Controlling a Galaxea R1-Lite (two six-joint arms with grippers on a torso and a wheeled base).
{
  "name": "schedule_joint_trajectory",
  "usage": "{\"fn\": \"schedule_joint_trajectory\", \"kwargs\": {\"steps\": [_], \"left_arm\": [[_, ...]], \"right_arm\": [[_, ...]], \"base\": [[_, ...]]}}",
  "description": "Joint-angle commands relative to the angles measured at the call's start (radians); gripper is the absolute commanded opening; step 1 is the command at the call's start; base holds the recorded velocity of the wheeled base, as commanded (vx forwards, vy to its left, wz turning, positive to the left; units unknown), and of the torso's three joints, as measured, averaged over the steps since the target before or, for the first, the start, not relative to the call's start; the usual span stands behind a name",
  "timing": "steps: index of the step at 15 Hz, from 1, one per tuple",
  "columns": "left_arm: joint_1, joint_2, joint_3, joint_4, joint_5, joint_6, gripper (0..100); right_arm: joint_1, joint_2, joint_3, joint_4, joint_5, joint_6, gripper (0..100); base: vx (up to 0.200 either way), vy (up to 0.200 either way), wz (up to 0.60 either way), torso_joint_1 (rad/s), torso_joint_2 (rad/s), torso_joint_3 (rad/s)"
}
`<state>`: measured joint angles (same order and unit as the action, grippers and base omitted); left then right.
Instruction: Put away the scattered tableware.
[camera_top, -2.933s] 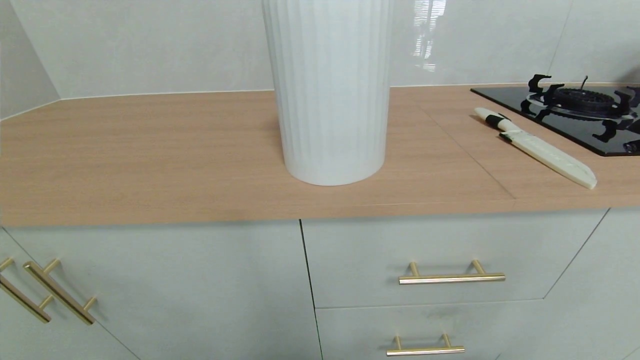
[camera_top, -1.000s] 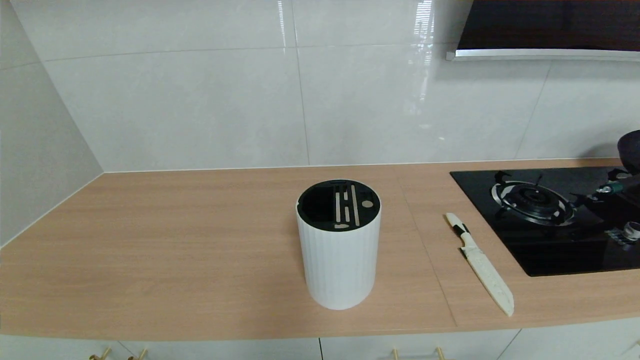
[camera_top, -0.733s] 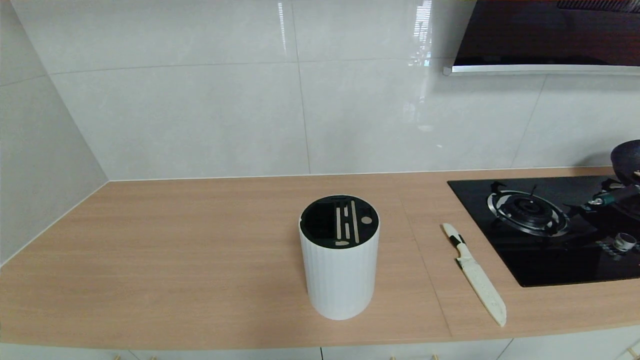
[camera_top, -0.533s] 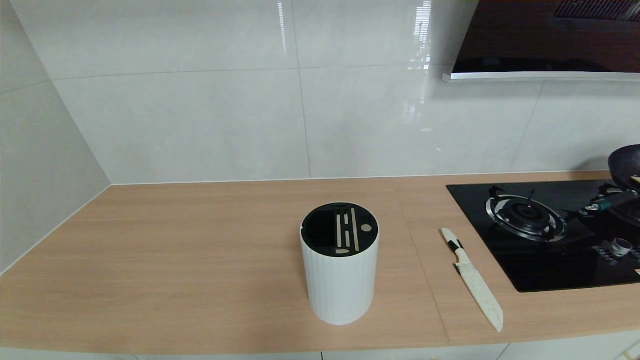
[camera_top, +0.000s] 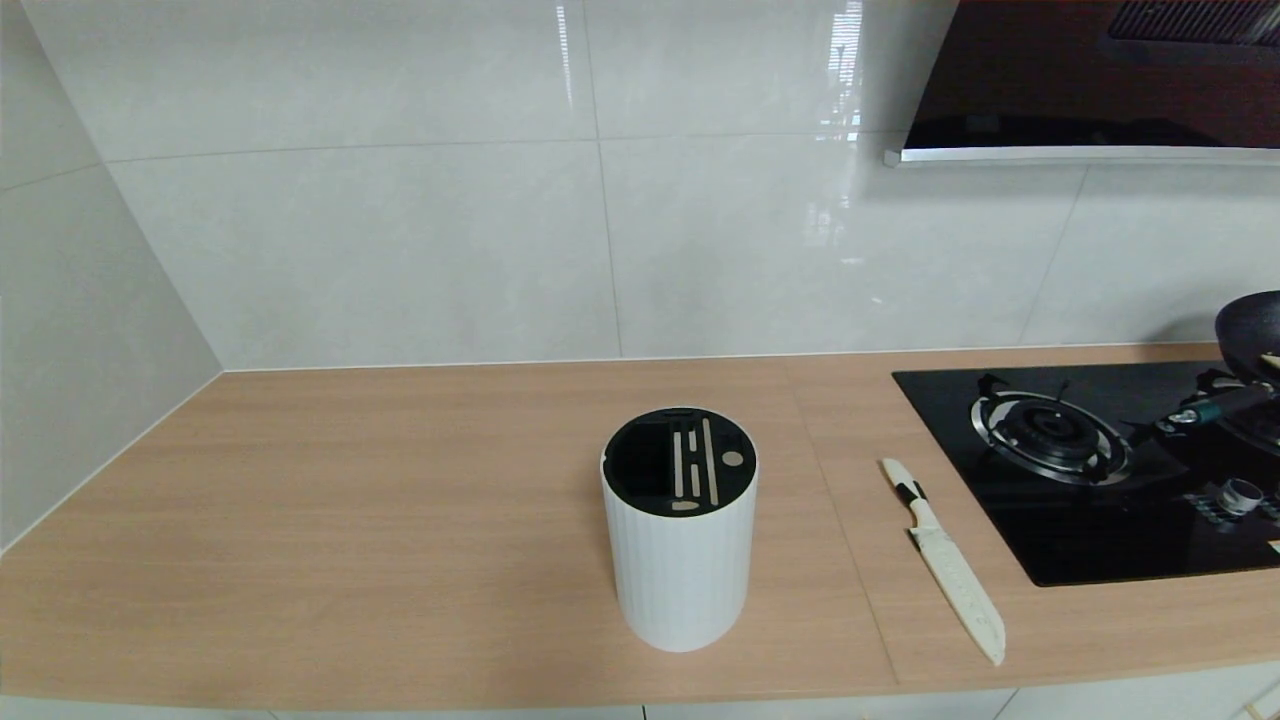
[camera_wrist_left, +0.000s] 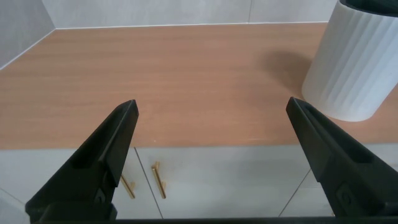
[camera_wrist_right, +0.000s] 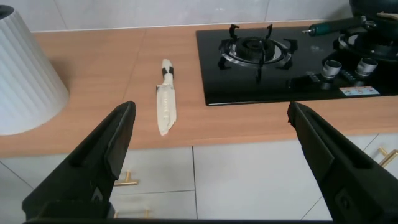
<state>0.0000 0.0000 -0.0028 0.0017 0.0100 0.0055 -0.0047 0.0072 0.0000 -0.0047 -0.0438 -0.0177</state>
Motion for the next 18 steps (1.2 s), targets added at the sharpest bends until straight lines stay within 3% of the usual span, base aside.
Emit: {"fn": "schedule_joint_trajectory", "kwargs": {"steps": [1, 4, 7, 9, 12, 18], "left_arm": [[0.0, 0.002, 0.0, 0.0, 0.001, -0.001, 100], [0.0, 0.002, 0.0, 0.0, 0.001, -0.001, 100], [0.0, 0.002, 0.0, 0.0, -0.001, -0.001, 100], [0.0, 0.002, 0.001, 0.0, -0.001, -0.001, 100], [0.0, 0.002, 0.0, 0.0, -0.001, -0.001, 100], [0.0, 0.002, 0.0, 0.0, -0.001, 0.001, 100]], "right_arm": [[0.0, 0.002, -0.011, -0.001, 0.005, -0.039, 100], [0.005, 0.198, -0.252, -0.001, 0.078, 0.033, 100], [0.003, 0.585, -0.339, -0.017, 0.107, 0.025, 100], [0.026, 0.979, -0.469, -0.158, 0.108, 0.047, 100], [0.083, 1.393, -0.511, -0.502, 0.099, 0.09, 100], [0.169, 1.738, -0.6, -0.552, 0.093, 0.059, 100]], "base": [[0.0, 0.0, 0.0, 0.0, 0.0, 0.0], [0.0, 0.0, 0.0, 0.0, 0.0, 0.0], [0.0, 0.0, 0.0, 0.0, 0.0, 0.0], [0.0, 0.0, 0.0, 0.0, 0.0, 0.0], [0.0, 0.0, 0.0, 0.0, 0.0, 0.0], [0.0, 0.0, 0.0, 0.0, 0.0, 0.0]]}}
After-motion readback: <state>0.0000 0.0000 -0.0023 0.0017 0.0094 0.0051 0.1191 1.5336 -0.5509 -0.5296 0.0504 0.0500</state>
